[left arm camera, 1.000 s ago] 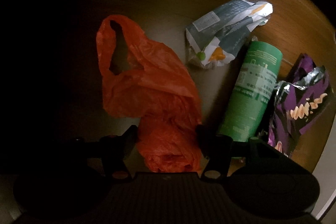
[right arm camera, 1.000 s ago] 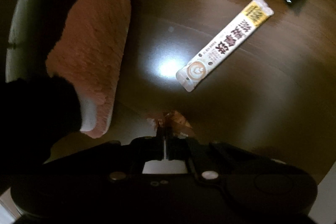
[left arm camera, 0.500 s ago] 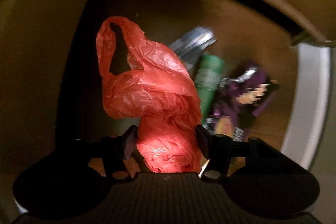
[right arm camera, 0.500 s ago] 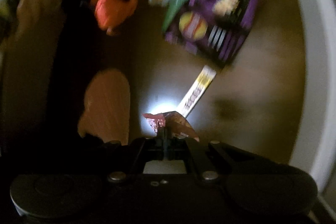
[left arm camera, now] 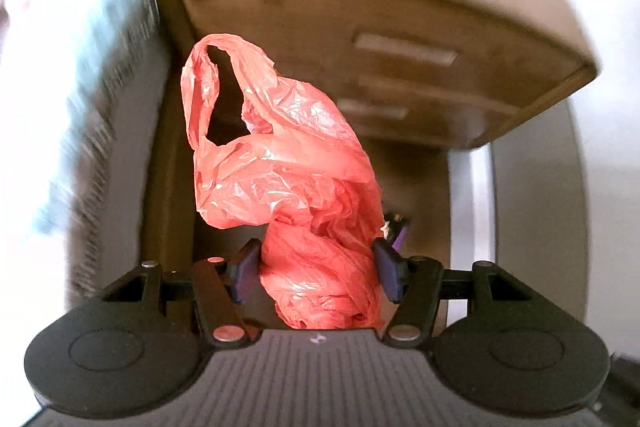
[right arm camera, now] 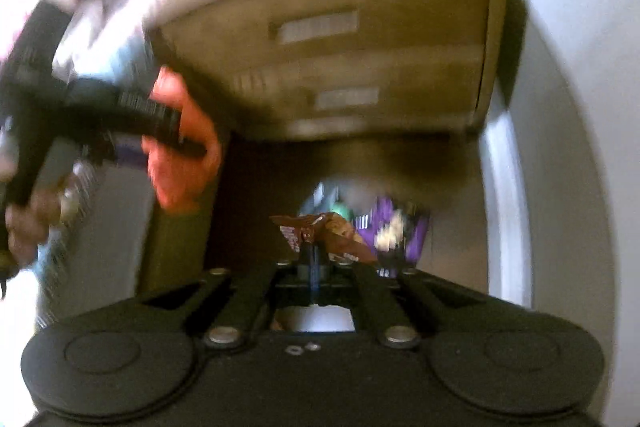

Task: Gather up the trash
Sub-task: 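Lift the red bag and wrapper up over the teal wastebasket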

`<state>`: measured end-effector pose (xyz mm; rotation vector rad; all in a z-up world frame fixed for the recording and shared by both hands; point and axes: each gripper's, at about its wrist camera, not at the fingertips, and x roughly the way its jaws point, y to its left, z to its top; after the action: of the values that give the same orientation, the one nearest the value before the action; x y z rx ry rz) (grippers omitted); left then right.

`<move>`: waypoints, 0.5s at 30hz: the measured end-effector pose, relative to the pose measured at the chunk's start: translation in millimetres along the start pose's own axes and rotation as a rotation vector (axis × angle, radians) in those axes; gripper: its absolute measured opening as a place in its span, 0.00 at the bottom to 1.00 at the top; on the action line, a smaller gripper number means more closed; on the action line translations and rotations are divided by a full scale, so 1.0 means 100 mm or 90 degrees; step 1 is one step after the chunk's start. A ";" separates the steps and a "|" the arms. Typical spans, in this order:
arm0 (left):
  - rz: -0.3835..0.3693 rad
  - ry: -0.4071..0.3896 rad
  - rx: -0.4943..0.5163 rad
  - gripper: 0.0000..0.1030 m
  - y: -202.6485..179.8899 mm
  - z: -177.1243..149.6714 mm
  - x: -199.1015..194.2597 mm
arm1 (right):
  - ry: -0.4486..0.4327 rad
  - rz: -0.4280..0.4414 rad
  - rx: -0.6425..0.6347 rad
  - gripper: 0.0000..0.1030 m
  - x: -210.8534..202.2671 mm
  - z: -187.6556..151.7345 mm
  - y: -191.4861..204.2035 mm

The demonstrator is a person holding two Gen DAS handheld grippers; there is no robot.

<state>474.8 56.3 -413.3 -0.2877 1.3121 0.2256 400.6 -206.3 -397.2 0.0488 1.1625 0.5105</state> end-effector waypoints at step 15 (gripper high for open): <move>-0.064 -0.206 0.095 0.57 -0.08 1.15 -2.21 | -0.253 -0.017 -0.087 0.00 -1.76 1.81 0.75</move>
<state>529.5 86.6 -171.5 -0.1811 0.9859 0.0838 481.9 -171.5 -149.3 0.0151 0.7384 0.5270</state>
